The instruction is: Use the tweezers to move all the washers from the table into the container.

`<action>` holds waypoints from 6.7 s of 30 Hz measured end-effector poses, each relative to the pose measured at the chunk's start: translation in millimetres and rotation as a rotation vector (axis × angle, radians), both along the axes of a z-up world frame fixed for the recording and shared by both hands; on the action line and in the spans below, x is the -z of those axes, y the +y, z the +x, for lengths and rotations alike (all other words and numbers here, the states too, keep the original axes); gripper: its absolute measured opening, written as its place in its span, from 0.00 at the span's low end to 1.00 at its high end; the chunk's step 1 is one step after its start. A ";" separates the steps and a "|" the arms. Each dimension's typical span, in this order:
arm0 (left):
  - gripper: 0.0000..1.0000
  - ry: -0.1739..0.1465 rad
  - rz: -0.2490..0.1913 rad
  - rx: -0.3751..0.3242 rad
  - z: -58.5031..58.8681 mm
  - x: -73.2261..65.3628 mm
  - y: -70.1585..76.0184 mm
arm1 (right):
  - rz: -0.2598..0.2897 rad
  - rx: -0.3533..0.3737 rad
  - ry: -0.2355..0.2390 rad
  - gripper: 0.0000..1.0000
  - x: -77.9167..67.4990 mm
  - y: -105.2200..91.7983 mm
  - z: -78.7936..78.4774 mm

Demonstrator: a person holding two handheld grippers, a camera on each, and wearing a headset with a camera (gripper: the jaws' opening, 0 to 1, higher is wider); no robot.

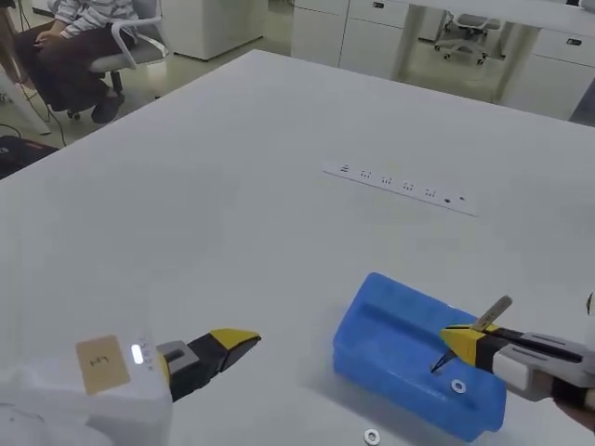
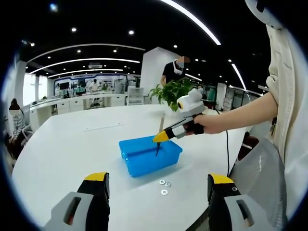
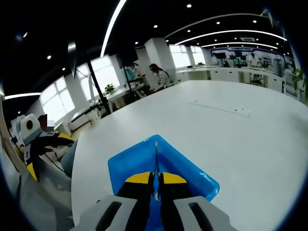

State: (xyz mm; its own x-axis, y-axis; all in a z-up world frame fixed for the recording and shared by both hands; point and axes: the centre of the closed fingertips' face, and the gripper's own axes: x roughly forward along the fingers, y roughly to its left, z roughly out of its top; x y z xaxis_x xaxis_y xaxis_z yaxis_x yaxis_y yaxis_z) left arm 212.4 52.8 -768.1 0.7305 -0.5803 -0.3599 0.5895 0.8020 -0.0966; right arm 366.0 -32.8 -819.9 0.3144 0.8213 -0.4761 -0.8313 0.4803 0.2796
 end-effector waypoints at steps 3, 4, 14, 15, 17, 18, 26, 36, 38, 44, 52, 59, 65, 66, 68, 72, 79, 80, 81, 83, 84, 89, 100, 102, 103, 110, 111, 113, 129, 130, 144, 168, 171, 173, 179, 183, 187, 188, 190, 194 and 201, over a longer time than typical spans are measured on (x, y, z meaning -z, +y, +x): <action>0.85 0.001 0.002 0.000 0.3 0.2 0.3 | -0.006 0.009 0.004 0.03 3.7 -0.5 1.3; 0.85 0.002 0.002 0.000 0.4 0.3 0.3 | -0.005 0.009 0.005 0.03 4.2 -0.4 1.4; 0.85 0.003 0.004 -0.001 1.7 0.6 2.1 | -0.036 0.017 -0.006 0.03 11.5 -1.5 3.8; 0.85 0.003 0.005 -0.001 1.8 0.7 2.3 | -0.038 0.018 -0.007 0.03 11.7 -1.5 3.9; 0.85 0.003 0.004 0.000 1.9 0.6 2.4 | -0.033 0.020 -0.005 0.03 11.6 -1.0 4.6; 0.85 0.003 0.004 0.000 2.0 0.6 2.4 | -0.028 0.023 -0.001 0.03 11.4 -1.2 5.2; 0.84 0.002 0.004 0.000 2.0 0.6 2.3 | 0.013 0.050 0.012 0.04 0.1 -5.6 3.8; 0.84 0.002 0.007 0.002 1.7 1.3 1.6 | 0.089 0.045 -0.017 0.04 -33.5 -1.8 -10.4; 0.84 0.003 0.007 0.003 1.6 1.4 1.4 | 0.101 0.045 -0.019 0.04 -38.6 -0.8 -13.4; 0.84 0.004 0.007 0.007 1.5 1.7 1.1 | 0.147 0.039 -0.024 0.04 -55.5 2.2 -25.3; 0.84 0.005 0.008 0.012 0.6 1.8 0.2 | 0.191 0.026 0.001 0.04 -64.0 7.7 -44.9; 0.84 0.006 0.009 0.014 -0.5 1.4 -0.8 | 0.204 -0.027 0.051 0.04 -58.1 17.7 -64.6; 0.84 0.005 0.005 0.014 -0.7 0.9 -1.5 | 0.195 -0.060 0.085 0.04 -45.3 26.5 -77.3; 0.84 0.005 0.006 0.013 -0.7 0.8 -1.4 | 0.190 -0.064 0.089 0.04 -42.5 27.4 -78.9; 0.84 0.006 0.006 0.014 -1.1 0.9 -1.6 | 0.180 -0.070 0.099 0.04 -35.3 29.1 -82.4; 0.84 0.005 0.007 0.013 -1.3 0.9 -1.7 | 0.162 -0.087 0.126 0.04 -21.8 32.5 -90.2; 0.84 0.004 0.008 0.010 -1.1 0.6 -1.3 | 0.122 -0.104 0.146 0.04 -0.3 34.1 -95.4; 0.84 0.005 0.008 0.010 -1.2 0.7 -1.3 | 0.118 -0.107 0.148 0.04 1.9 34.3 -96.1; 0.84 0.006 0.008 0.010 -1.2 0.8 -1.2 | 0.112 -0.111 0.151 0.04 4.0 34.4 -96.8; 0.84 0.004 0.008 0.010 -0.9 0.5 -1.1 | 0.091 -0.120 0.145 0.04 9.3 34.3 -98.2; 0.84 0.005 0.008 0.010 -0.9 0.6 -1.0 | 0.086 -0.126 0.144 0.04 11.0 34.6 -99.4; 0.84 0.004 0.013 0.010 -0.5 0.9 -0.8 | 0.070 -0.131 0.110 0.04 13.4 33.2 -98.7; 0.84 0.004 0.015 0.008 0.6 1.4 0.0 | -0.054 -0.301 -0.114 0.04 14.8 42.2 -117.2; 0.84 0.005 0.016 0.009 0.6 1.8 0.0 | -0.061 -0.308 -0.128 0.04 14.7 43.6 -120.2; 0.84 0.005 0.017 0.009 0.6 2.0 0.0 | -0.063 -0.302 -0.126 0.04 14.3 43.3 -120.5; 0.84 0.004 0.017 0.010 0.8 2.0 0.0 | -0.047 -0.248 -0.120 0.04 13.3 38.4 -106.7; 0.84 0.004 0.017 0.011 0.7 1.9 -0.1 | -0.044 -0.249 -0.115 0.04 13.3 38.7 -107.3; 0.84 0.004 0.016 0.011 0.6 1.9 0.0 | -0.046 -0.262 -0.109 0.04 13.6 39.9 -110.6; 0.84 0.001 0.018 0.008 0.3 1.0 -0.6 | -0.111 -0.343 -0.209 0.03 19.1 36.0 -124.8; 0.85 0.001 0.018 0.007 0.3 1.0 -0.7 | -0.106 -0.330 -0.198 0.03 19.0 34.4 -124.1; 0.88 -0.046 -0.006 -0.028 3.1 -10.5 1.1 | -0.064 -0.272 -0.148 0.03 17.9 32.4 -119.8; 0.87 -0.052 -0.032 -0.052 4.7 -13.2 4.3 | -0.001 -0.267 -0.162 0.03 -24.6 46.9 -110.6; 0.86 -0.056 -0.030 -0.057 5.0 -13.6 5.4 | 0.005 -0.261 -0.179 0.03 -35.5 45.9 -104.6; 0.86 -0.058 -0.034 -0.061 5.2 -14.3 6.2 | 0.007 -0.256 -0.196 0.03 -42.9 44.5 -100.5; 0.86 -0.062 -0.036 -0.065 5.1 -15.1 7.5 | 0.040 -0.223 -0.211 0.03 -61.5 39.5 -89.0; 0.86 -0.065 -0.036 -0.062 4.9 -15.5 6.9 | 0.039 -0.209 -0.230 0.03 -69.5 35.6 -80.2; 0.86 -0.067 -0.037 -0.065 5.1 -15.8 7.8 | 0.035 -0.192 -0.235 0.03 -74.3 32.1 -67.9; 0.86 -0.068 -0.038 -0.066 5.2 -16.1 8.1 | 0.033 -0.188 -0.236 0.03 -75.1 31.3 -65.0; 0.86 -0.069 -0.039 -0.066 5.2 -16.4 8.1 | 0.032 -0.179 -0.241 0.03 -78.0 30.1 -57.5; 0.87 -0.073 -0.049 -0.056 4.6 -18.1 5.5 | 0.025 -0.166 -0.255 0.03 -81.4 30.0 -42.9; 0.86 -0.070 -0.037 -0.051 3.9 -16.5 4.9 | 0.032 -0.150 -0.250 0.03 -75.4 32.6 -23.0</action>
